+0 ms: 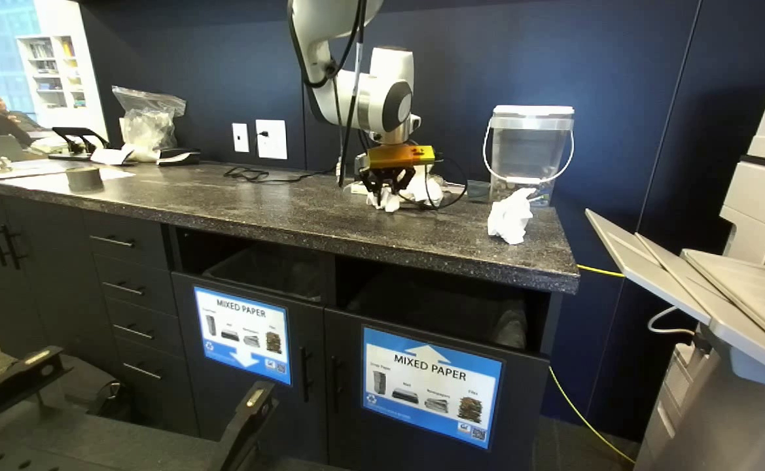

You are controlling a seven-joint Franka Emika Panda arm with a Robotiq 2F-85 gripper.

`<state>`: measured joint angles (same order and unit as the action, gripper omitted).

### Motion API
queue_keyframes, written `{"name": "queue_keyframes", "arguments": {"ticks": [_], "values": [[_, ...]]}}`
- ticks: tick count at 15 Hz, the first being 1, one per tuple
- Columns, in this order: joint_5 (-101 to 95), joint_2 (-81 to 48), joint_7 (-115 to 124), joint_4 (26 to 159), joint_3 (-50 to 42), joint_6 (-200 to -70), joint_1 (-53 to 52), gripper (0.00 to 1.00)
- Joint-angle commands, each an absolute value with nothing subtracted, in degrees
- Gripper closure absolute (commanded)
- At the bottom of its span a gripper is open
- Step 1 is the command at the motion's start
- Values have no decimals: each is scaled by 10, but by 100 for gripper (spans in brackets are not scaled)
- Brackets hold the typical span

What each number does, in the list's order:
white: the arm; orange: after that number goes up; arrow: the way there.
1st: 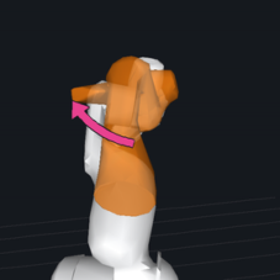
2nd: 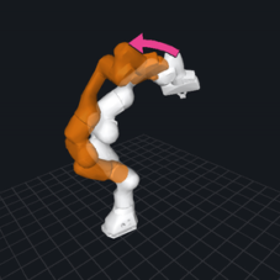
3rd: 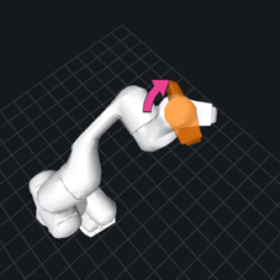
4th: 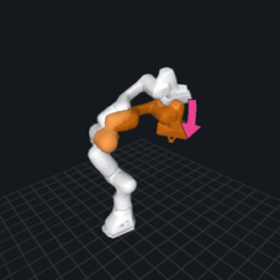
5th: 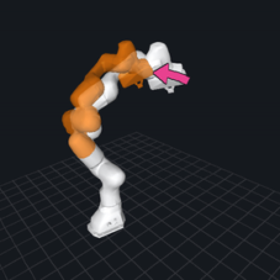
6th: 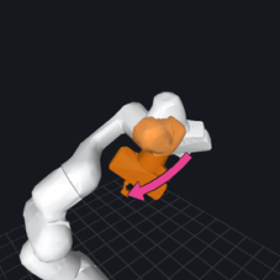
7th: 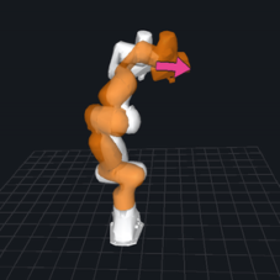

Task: Put the tissues in the rubbish bin.

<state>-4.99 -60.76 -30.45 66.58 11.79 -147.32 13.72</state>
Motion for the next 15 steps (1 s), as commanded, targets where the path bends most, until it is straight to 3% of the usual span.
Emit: {"name": "queue_keyframes", "arguments": {"ticks": [1,3,15], "values": [[-48,-606,-325,653,100,-1418,127,91],[-52,-592,-332,671,91,-1403,124,86],[-52,-423,-327,941,57,-1431,126,88]]}}
